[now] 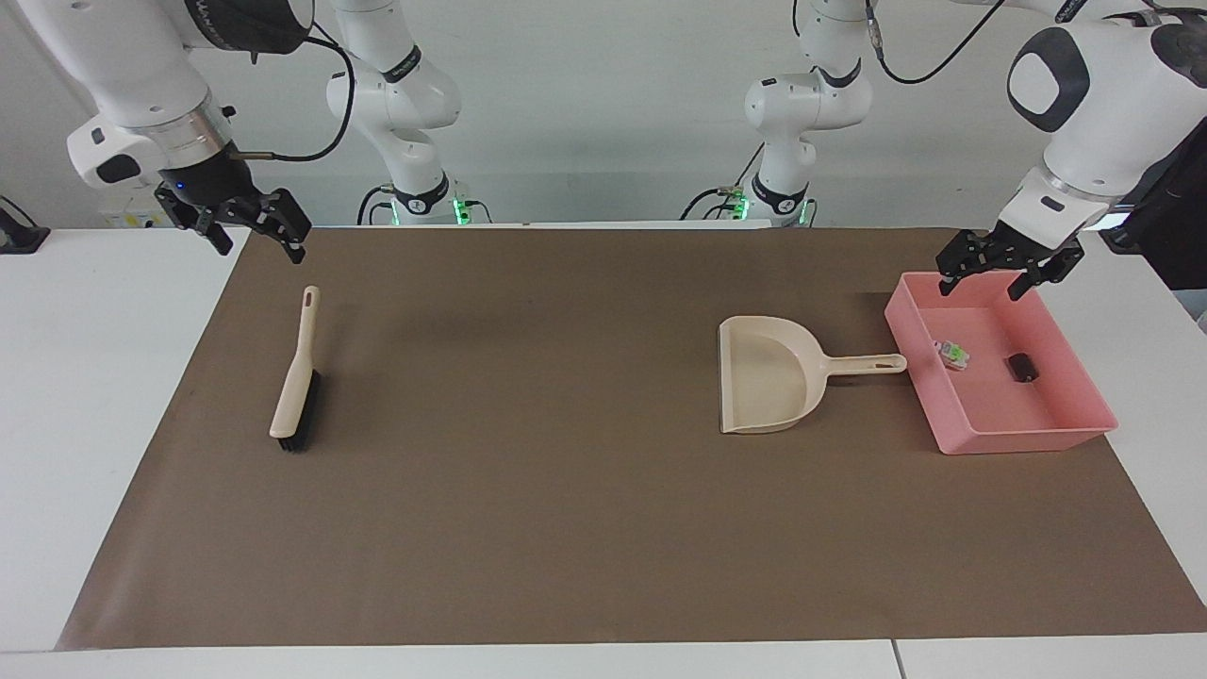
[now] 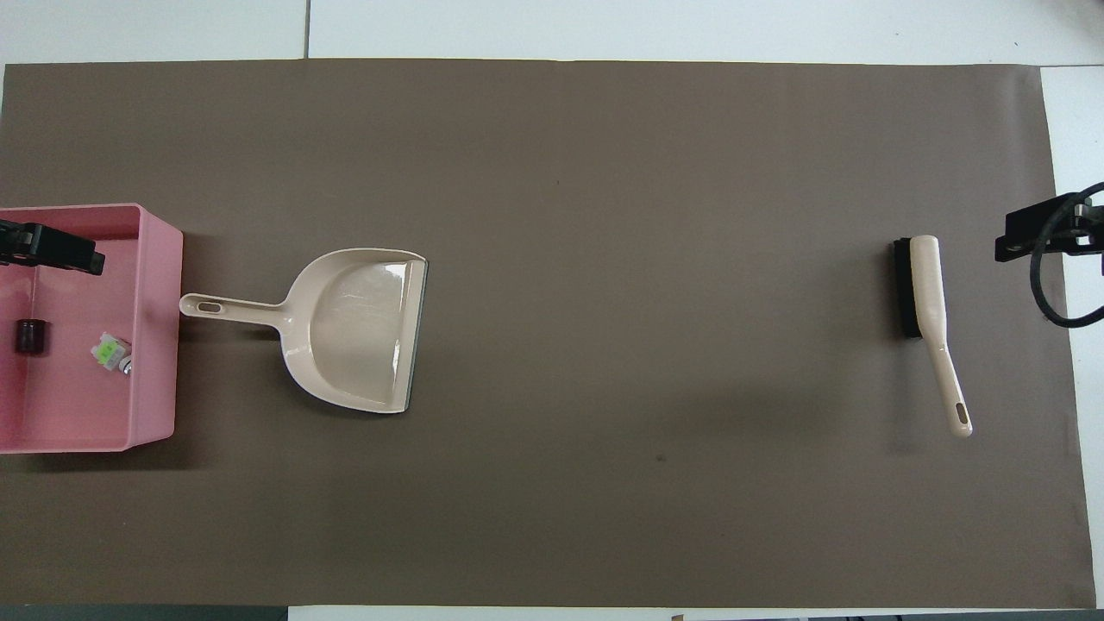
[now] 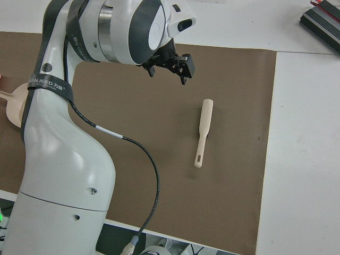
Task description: Clean e-waste and dump in bin
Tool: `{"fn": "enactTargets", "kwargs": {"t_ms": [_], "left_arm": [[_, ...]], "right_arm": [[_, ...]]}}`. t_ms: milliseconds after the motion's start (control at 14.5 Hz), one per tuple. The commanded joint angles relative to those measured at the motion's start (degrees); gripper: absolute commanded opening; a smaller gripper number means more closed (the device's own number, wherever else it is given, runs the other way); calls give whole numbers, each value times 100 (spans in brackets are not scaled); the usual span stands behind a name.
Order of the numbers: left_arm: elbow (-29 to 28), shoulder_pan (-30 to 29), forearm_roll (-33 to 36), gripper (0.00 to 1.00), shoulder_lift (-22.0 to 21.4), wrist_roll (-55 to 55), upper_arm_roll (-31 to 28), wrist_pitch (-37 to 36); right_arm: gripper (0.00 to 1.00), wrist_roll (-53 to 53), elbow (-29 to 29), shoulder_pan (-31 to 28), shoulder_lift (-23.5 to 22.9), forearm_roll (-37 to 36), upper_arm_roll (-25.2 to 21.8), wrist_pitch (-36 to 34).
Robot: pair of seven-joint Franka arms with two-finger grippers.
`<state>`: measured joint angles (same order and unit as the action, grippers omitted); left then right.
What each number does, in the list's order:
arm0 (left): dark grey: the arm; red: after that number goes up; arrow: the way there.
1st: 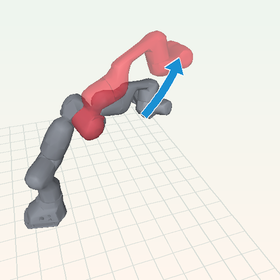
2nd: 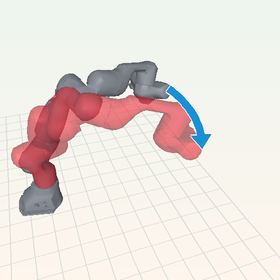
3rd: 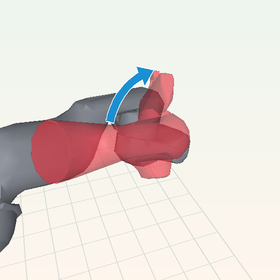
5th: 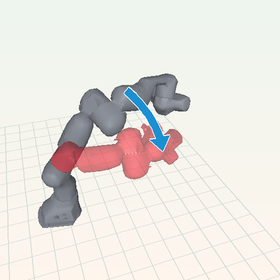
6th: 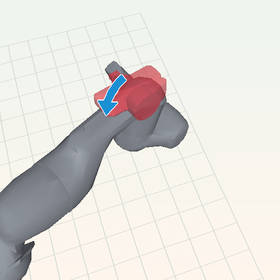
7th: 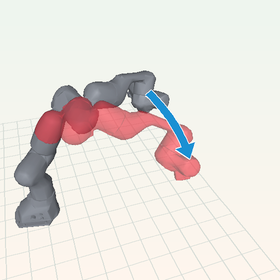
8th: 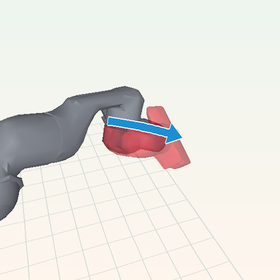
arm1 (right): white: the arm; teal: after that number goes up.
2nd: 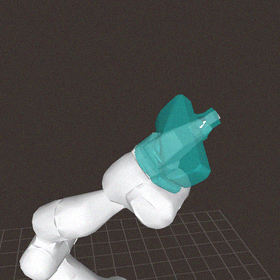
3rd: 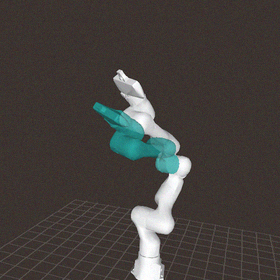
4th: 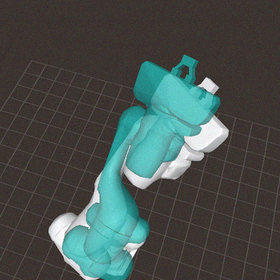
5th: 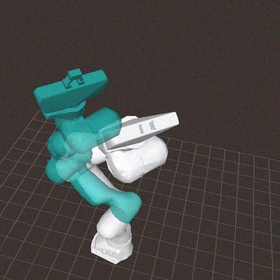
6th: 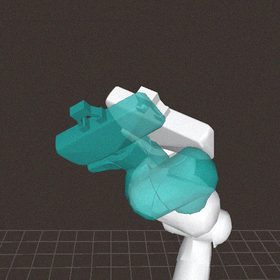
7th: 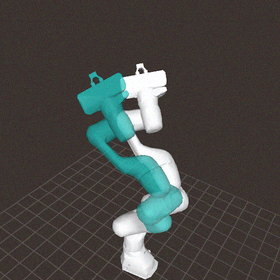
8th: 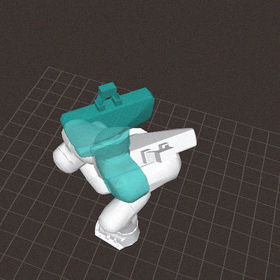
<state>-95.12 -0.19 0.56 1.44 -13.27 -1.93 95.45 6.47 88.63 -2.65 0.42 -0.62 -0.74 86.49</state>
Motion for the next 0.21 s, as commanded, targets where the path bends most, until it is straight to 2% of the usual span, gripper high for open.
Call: {"fn": "enactTargets", "kwargs": {"t_ms": [0, 138], "left_arm": [[-287, 63, -65, 100, -205, -71, -44, 141], [-305, 63, -65, 100, -223, -62, -44, 158]], "right_arm": [[100, -93, 146, -51, 133, 97, 21, 8], [100, -93, 137, -60, 133, 97, 21, 8]]}}
